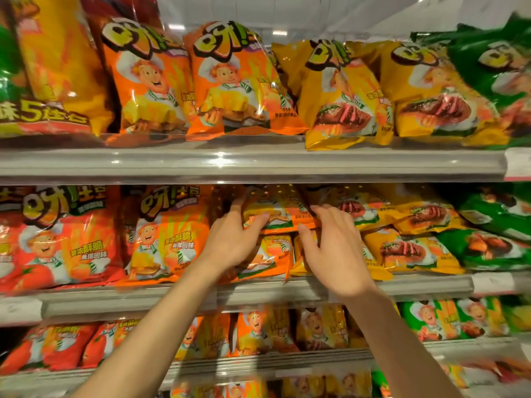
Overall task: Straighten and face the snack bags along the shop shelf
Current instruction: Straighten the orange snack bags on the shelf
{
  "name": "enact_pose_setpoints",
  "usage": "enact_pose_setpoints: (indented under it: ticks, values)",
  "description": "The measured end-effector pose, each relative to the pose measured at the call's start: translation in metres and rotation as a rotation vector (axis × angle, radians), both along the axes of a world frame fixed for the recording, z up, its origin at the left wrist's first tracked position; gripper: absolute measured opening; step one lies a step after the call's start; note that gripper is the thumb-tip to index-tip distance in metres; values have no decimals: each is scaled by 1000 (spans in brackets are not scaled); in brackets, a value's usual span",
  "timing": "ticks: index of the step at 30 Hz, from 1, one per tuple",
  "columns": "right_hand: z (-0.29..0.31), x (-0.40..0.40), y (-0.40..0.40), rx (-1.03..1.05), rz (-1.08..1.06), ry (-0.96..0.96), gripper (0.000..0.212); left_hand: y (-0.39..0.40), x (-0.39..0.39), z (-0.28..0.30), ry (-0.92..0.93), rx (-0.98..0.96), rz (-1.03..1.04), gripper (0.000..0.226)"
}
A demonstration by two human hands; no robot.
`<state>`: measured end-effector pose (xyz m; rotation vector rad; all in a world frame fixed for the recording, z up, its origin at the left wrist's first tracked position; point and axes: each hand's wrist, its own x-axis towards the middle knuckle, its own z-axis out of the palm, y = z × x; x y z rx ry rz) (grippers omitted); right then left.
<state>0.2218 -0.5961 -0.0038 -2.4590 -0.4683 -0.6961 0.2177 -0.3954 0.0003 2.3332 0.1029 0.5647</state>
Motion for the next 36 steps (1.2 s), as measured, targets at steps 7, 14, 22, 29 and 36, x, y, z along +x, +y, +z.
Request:
enact_pose_setpoints:
  ticks: [7, 14, 22, 29, 36]
  values:
    - [12, 0, -2, 121, 33, 116, 52, 13, -14, -5, -127, -141, -75, 59]
    - [30, 5, 1, 109, -35, 174, 64, 38, -30, -5, -92, -274, -270, 54]
    - [31, 10, 7, 19, -175, 164, 74, 37, -19, 5, -105, -527, -233, 46]
    - [38, 11, 7, 5, -123, 316, 77, 38, -33, -2, -71, -447, -338, 37]
    - [36, -1, 13, 118, -38, 318, 79, 37, -45, 5, -7, -511, -368, 44]
